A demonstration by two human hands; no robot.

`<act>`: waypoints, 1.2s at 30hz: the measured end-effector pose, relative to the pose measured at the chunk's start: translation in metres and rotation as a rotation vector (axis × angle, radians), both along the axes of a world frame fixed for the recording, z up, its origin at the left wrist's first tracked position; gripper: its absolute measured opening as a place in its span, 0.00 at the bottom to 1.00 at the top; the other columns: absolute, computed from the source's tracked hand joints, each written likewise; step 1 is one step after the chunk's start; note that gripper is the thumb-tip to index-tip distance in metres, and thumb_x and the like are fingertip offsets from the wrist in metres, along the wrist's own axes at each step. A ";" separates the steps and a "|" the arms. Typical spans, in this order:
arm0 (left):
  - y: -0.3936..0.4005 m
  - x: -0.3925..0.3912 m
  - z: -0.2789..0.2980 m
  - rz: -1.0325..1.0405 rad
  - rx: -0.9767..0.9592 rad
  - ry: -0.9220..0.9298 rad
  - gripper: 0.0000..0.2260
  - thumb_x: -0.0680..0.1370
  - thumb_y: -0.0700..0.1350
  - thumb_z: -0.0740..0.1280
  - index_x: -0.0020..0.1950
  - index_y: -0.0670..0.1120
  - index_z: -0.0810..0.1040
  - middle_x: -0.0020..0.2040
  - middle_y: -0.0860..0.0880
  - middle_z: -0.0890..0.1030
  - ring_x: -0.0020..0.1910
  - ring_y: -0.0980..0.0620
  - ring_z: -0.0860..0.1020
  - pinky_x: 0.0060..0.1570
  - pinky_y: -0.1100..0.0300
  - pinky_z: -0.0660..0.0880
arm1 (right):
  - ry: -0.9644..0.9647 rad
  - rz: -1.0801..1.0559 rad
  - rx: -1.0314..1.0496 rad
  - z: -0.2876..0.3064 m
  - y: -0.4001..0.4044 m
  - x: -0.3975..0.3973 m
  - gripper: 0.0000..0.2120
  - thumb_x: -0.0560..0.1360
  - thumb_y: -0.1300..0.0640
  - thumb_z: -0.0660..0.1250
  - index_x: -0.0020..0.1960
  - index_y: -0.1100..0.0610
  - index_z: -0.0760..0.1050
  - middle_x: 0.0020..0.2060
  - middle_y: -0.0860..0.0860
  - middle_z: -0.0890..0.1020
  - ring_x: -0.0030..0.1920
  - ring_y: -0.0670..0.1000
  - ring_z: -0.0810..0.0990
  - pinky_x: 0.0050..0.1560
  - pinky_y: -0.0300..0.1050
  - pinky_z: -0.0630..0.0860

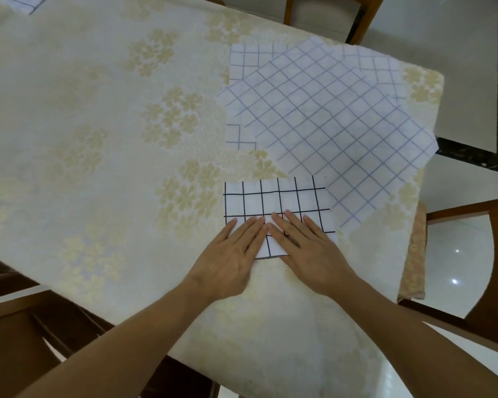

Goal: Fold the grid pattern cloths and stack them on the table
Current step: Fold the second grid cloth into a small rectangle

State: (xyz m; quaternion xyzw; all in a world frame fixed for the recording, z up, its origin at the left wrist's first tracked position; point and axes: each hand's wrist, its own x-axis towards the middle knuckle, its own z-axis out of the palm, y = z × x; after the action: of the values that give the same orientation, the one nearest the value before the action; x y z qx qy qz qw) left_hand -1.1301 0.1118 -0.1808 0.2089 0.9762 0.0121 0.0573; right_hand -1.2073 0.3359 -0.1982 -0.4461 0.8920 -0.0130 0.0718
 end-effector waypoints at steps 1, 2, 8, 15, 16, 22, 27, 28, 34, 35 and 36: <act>-0.004 -0.002 0.000 0.002 0.006 0.002 0.31 0.74 0.43 0.56 0.78 0.36 0.59 0.78 0.38 0.62 0.78 0.42 0.60 0.74 0.42 0.62 | -0.004 -0.011 0.001 0.001 -0.002 0.001 0.28 0.83 0.47 0.48 0.80 0.56 0.56 0.80 0.53 0.57 0.80 0.56 0.54 0.76 0.57 0.58; -0.008 -0.003 0.000 0.007 0.008 0.010 0.31 0.74 0.41 0.58 0.77 0.36 0.60 0.77 0.38 0.63 0.77 0.42 0.61 0.73 0.42 0.63 | -0.004 -0.023 0.000 0.002 -0.004 0.002 0.28 0.83 0.45 0.48 0.80 0.55 0.57 0.80 0.53 0.58 0.80 0.56 0.54 0.76 0.57 0.57; -0.017 -0.006 -0.003 -0.012 0.024 0.044 0.25 0.80 0.41 0.49 0.77 0.37 0.62 0.76 0.39 0.65 0.76 0.42 0.64 0.71 0.41 0.66 | 0.005 -0.103 -0.031 0.008 -0.019 0.015 0.35 0.81 0.36 0.53 0.80 0.57 0.57 0.79 0.54 0.58 0.80 0.56 0.53 0.77 0.60 0.57; -0.083 0.022 0.010 -0.016 0.011 -0.004 0.25 0.81 0.43 0.49 0.79 0.40 0.60 0.78 0.41 0.62 0.78 0.43 0.60 0.74 0.43 0.60 | 0.059 -0.136 -0.027 0.012 -0.062 0.043 0.36 0.76 0.49 0.60 0.80 0.60 0.55 0.79 0.58 0.59 0.79 0.60 0.56 0.74 0.64 0.61; -0.097 0.026 0.011 -0.011 0.007 -0.016 0.25 0.81 0.43 0.49 0.79 0.41 0.58 0.79 0.41 0.60 0.78 0.43 0.58 0.74 0.43 0.59 | 0.053 -0.153 -0.024 0.014 -0.073 0.050 0.36 0.76 0.50 0.60 0.80 0.60 0.55 0.79 0.58 0.58 0.79 0.60 0.56 0.74 0.64 0.61; -0.168 0.043 0.027 0.187 -0.004 -0.050 0.29 0.79 0.42 0.50 0.81 0.47 0.55 0.81 0.44 0.54 0.80 0.46 0.54 0.74 0.45 0.55 | -0.075 -0.246 -0.081 0.018 -0.158 0.101 0.30 0.83 0.45 0.50 0.80 0.59 0.53 0.80 0.57 0.55 0.80 0.59 0.52 0.74 0.64 0.60; -0.198 0.058 0.033 0.513 -0.035 -0.139 0.36 0.75 0.42 0.63 0.81 0.47 0.52 0.81 0.45 0.53 0.80 0.47 0.54 0.76 0.44 0.55 | -0.117 -0.141 -0.106 0.029 -0.200 0.103 0.33 0.83 0.36 0.47 0.80 0.56 0.58 0.79 0.55 0.59 0.79 0.58 0.54 0.75 0.61 0.56; -0.200 0.060 0.034 0.578 -0.015 -0.152 0.36 0.76 0.42 0.61 0.81 0.47 0.50 0.81 0.46 0.53 0.80 0.47 0.52 0.77 0.44 0.54 | -0.108 -0.102 -0.110 0.031 -0.207 0.090 0.31 0.83 0.38 0.47 0.79 0.55 0.61 0.78 0.55 0.62 0.79 0.58 0.58 0.74 0.62 0.60; -0.181 0.055 0.037 0.902 0.179 -0.168 0.28 0.81 0.54 0.42 0.78 0.46 0.63 0.79 0.47 0.61 0.79 0.48 0.58 0.76 0.46 0.56 | -0.024 0.352 -0.039 0.033 -0.260 -0.028 0.27 0.77 0.56 0.69 0.75 0.53 0.67 0.75 0.56 0.69 0.75 0.59 0.67 0.70 0.60 0.70; -0.178 0.053 0.035 0.918 0.194 -0.171 0.26 0.83 0.54 0.44 0.78 0.47 0.61 0.80 0.48 0.58 0.79 0.48 0.55 0.77 0.47 0.55 | -0.040 0.407 -0.004 0.033 -0.269 -0.043 0.27 0.79 0.55 0.67 0.77 0.51 0.65 0.77 0.54 0.65 0.77 0.58 0.63 0.72 0.59 0.66; -0.176 0.051 0.032 0.924 0.200 -0.180 0.25 0.84 0.54 0.45 0.79 0.48 0.58 0.81 0.48 0.55 0.80 0.49 0.52 0.78 0.47 0.52 | -0.064 0.449 0.035 0.034 -0.277 -0.054 0.27 0.81 0.53 0.64 0.78 0.49 0.62 0.78 0.52 0.62 0.78 0.57 0.59 0.74 0.58 0.63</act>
State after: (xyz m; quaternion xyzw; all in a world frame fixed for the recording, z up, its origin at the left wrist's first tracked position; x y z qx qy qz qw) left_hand -1.0791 -0.0641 -0.1484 -0.2443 0.9520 0.1483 0.1100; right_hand -1.2617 0.0586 -0.1638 -0.6314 0.7677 0.0046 0.1089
